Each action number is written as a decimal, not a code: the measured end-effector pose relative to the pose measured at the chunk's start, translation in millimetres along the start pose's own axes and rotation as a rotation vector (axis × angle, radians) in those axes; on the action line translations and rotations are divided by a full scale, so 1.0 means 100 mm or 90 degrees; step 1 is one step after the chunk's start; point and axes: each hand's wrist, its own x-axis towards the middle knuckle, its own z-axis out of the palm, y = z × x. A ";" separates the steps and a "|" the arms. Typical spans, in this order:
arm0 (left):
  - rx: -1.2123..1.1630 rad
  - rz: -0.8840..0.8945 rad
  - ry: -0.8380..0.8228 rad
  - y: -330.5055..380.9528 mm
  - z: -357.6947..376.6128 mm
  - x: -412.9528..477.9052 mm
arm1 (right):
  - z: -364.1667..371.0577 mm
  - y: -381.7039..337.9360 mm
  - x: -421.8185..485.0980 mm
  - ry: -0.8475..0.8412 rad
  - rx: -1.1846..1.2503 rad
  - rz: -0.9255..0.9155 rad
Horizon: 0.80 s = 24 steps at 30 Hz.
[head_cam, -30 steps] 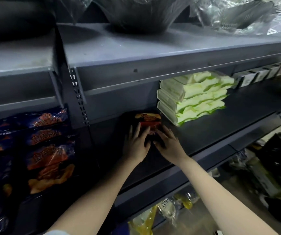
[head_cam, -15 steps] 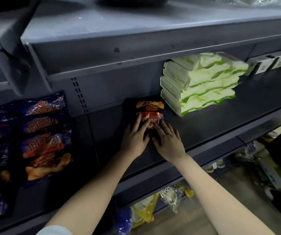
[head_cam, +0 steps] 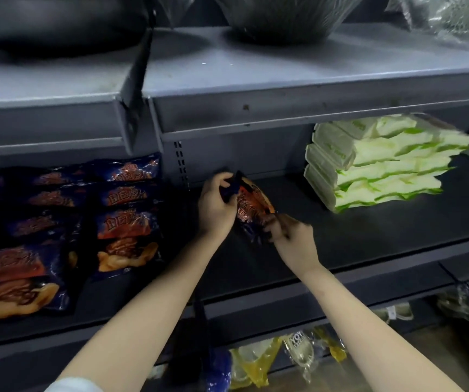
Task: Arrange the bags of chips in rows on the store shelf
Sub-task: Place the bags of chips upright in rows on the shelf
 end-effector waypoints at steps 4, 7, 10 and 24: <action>-0.045 -0.032 -0.106 -0.04 -0.56 0.09 | 0.14 -0.24 0.04 0.017 0.052 -0.071; -0.073 -0.020 -0.207 -0.03 -1.06 0.18 | 0.15 -0.53 0.15 0.113 0.047 -0.163; -0.100 -0.016 -0.304 0.05 -1.47 0.26 | 0.24 -0.85 0.25 0.056 0.039 -0.190; -0.001 -0.019 -0.529 -0.16 -2.16 0.13 | 0.98 -1.54 0.07 -0.653 0.240 0.048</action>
